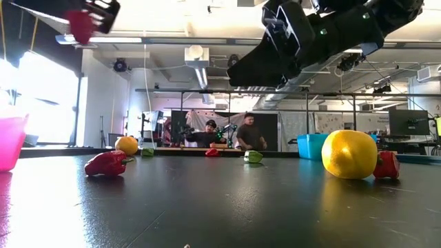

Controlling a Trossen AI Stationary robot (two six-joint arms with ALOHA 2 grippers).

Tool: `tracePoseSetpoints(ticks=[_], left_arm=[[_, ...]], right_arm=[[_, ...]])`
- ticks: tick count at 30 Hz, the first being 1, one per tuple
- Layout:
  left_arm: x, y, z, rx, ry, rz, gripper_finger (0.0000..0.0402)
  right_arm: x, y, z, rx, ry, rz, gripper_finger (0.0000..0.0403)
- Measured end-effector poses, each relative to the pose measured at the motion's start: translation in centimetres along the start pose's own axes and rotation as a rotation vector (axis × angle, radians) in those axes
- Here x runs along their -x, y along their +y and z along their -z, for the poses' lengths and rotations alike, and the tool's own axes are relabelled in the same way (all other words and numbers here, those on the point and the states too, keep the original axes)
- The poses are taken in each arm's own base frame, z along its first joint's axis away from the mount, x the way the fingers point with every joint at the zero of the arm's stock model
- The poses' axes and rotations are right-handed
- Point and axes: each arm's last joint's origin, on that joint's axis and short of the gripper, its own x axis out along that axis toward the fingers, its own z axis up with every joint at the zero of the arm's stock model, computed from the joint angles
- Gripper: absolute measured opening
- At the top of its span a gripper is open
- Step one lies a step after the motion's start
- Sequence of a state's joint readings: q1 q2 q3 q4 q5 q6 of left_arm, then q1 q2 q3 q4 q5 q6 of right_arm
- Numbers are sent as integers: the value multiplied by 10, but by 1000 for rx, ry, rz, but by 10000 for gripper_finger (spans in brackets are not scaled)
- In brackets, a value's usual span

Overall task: Sort produce into baskets
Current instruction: Put the red chili pepper into the red bin

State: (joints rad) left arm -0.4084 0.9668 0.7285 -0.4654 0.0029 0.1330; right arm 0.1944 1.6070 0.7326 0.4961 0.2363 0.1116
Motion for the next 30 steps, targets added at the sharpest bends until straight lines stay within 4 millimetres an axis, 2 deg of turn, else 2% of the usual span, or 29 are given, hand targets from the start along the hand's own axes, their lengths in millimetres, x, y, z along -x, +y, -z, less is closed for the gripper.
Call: tracePoseSetpoints(ticks=[11,17,24,30], left_arm=[[2,-42,18,223,268,173,0],[-8,-60,27,279,388,191,0],[-25,-73,49,331,524,156,0],[-33,-75,54,335,578,137,0]], right_arm=[[0,0,1,1,6,1,188],[-1,-3,0,-3,7,9,188],[-1,-6,2,-17,22,21,188],[-2,-10,4,-19,44,33,188]])
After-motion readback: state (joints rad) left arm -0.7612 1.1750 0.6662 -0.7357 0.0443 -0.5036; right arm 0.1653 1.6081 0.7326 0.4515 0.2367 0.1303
